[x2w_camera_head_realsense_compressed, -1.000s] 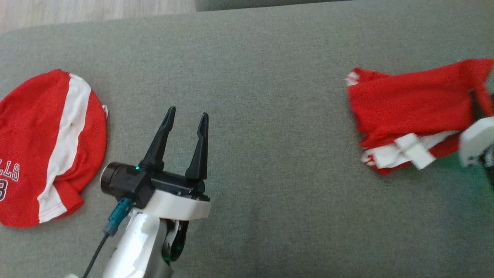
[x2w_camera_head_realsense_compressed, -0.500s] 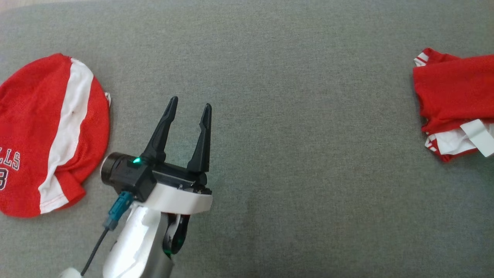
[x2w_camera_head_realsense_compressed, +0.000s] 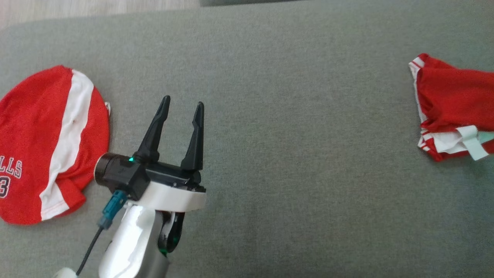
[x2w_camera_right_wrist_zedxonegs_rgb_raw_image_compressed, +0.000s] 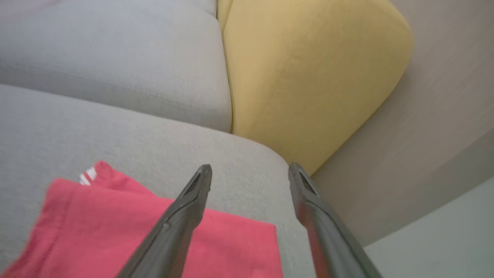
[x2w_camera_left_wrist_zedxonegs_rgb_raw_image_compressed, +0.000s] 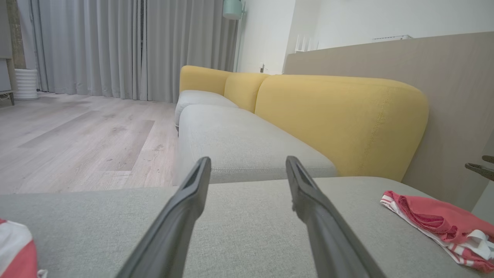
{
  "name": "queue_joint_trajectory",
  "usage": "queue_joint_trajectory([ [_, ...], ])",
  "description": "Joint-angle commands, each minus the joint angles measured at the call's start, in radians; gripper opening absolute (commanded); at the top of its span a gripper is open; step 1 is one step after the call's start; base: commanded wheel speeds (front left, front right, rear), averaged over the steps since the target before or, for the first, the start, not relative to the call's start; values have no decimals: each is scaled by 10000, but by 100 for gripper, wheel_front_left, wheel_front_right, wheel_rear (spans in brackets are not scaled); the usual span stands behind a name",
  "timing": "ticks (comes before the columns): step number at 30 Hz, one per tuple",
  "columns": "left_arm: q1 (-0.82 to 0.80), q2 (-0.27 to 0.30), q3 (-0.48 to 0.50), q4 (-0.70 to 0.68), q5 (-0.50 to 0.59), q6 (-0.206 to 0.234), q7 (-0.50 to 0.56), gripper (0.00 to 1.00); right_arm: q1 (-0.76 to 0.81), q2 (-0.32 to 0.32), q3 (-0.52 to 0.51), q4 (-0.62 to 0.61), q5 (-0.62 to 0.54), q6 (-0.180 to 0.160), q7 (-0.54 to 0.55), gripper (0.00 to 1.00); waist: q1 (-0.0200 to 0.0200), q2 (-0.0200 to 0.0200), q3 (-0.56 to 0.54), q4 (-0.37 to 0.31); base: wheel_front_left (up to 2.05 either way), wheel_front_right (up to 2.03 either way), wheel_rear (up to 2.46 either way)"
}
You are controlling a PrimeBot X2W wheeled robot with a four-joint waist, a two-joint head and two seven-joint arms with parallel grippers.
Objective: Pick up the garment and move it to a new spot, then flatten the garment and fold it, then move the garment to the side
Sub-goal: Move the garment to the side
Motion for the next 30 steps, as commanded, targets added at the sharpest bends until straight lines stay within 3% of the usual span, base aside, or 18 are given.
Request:
queue_joint_trajectory([
  [1, -63, 20, 429, -298, 12, -21, -93, 100, -150, -10, 152, -493, 72, 65, -204, 100, 0, 0, -274, -121, 0, 0, 0],
  [12, 701, 20, 915, -326, -199, 74, -93, 100, 336, 2011, 896, -3260, 1198, 65, 152, 100, 0, 0, -1708, -528, 0, 0, 0],
  [22, 1461, 20, 979, -192, -350, 147, -93, 100, 2773, 3962, 839, -5547, 2121, 65, 48, 100, 0, 0, -2343, -481, 0, 0, 0],
  [30, 1956, 20, 1126, 83, -455, 132, -93, 100, 4883, 4382, 1023, -5463, 2990, 65, -833, 100, 0, 0, -2524, -462, 0, 0, 0],
])
